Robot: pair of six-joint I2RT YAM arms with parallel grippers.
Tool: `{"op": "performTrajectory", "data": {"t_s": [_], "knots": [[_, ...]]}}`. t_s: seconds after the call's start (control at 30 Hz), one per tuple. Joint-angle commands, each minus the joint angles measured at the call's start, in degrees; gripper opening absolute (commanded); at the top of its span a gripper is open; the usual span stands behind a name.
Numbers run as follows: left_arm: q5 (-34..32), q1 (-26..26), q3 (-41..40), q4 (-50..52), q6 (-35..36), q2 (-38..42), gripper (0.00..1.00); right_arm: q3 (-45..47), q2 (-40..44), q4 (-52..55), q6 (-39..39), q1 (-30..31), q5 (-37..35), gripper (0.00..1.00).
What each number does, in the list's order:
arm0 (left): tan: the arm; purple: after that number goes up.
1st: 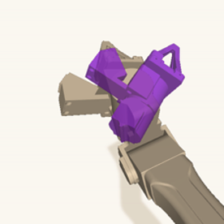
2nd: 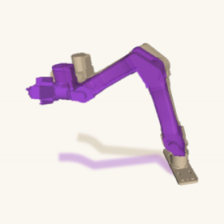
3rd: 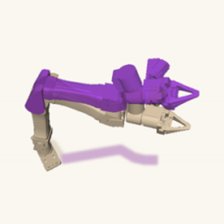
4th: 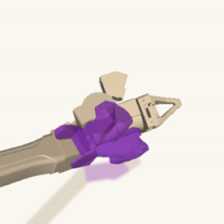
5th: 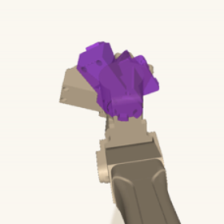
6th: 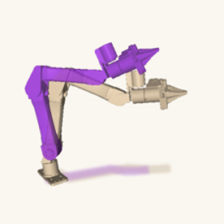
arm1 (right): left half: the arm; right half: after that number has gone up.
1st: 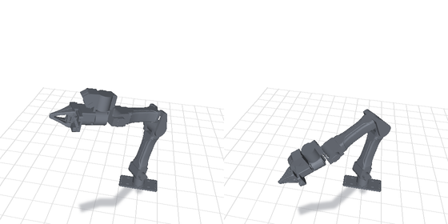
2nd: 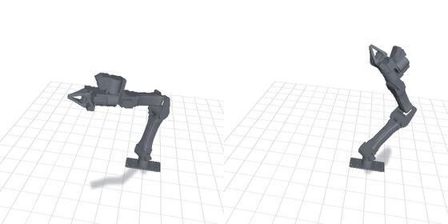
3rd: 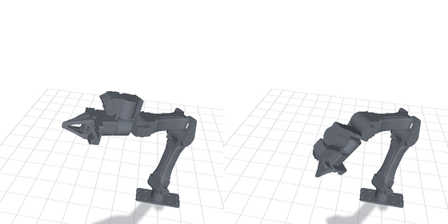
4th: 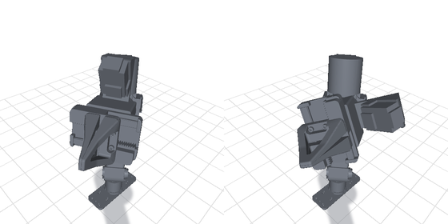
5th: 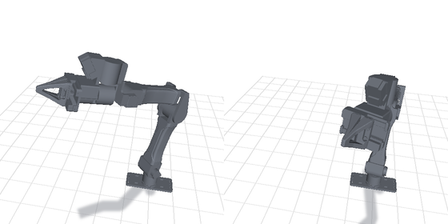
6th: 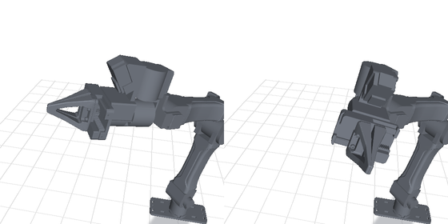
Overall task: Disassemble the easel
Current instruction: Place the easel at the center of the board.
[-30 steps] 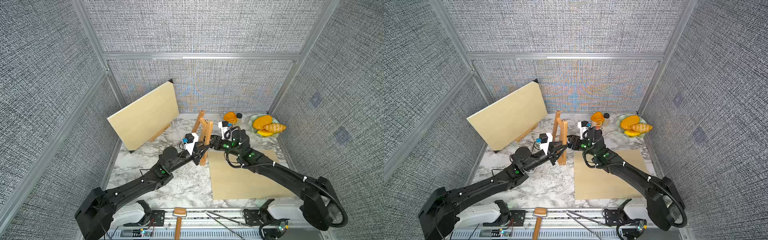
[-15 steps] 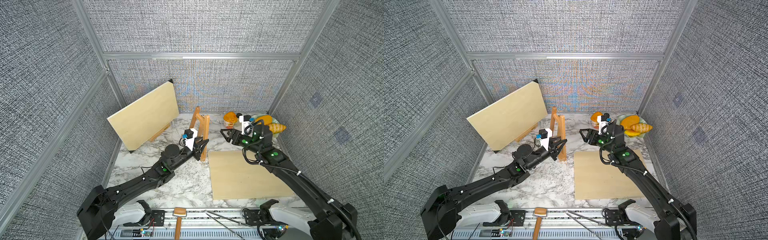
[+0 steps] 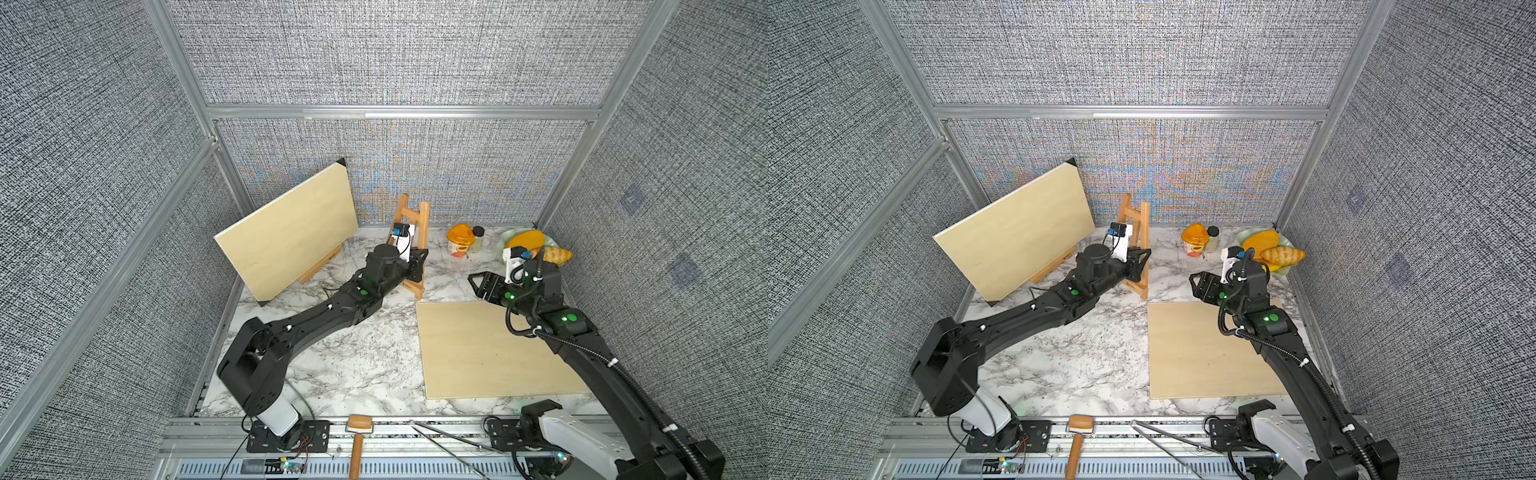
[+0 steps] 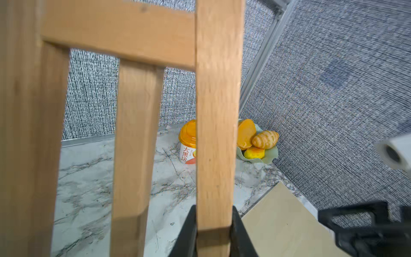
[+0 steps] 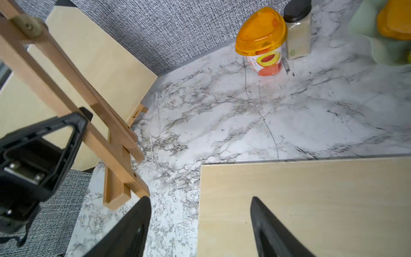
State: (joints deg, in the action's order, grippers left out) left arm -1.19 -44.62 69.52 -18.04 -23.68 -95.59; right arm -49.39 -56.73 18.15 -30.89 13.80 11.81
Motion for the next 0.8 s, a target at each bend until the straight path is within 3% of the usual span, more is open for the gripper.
{"op": "performTrajectory", "data": {"t_s": [0.0,0.27,0.77], "knots": [[-3.11,0.59,5.65,4.75,-5.33,-4.94,0.00,1.39,0.39,2.15,0.84,-0.93,-1.17,0.73],[-2.76,0.62,23.83,15.51,-12.44,-22.29,0.00,7.56,0.40,-1.22,-0.07,-4.86,3.13,0.73],[-0.20,0.59,46.97,17.16,-32.23,-47.60,0.00,13.74,-1.97,-6.35,-0.72,-9.22,7.18,0.73]]}}
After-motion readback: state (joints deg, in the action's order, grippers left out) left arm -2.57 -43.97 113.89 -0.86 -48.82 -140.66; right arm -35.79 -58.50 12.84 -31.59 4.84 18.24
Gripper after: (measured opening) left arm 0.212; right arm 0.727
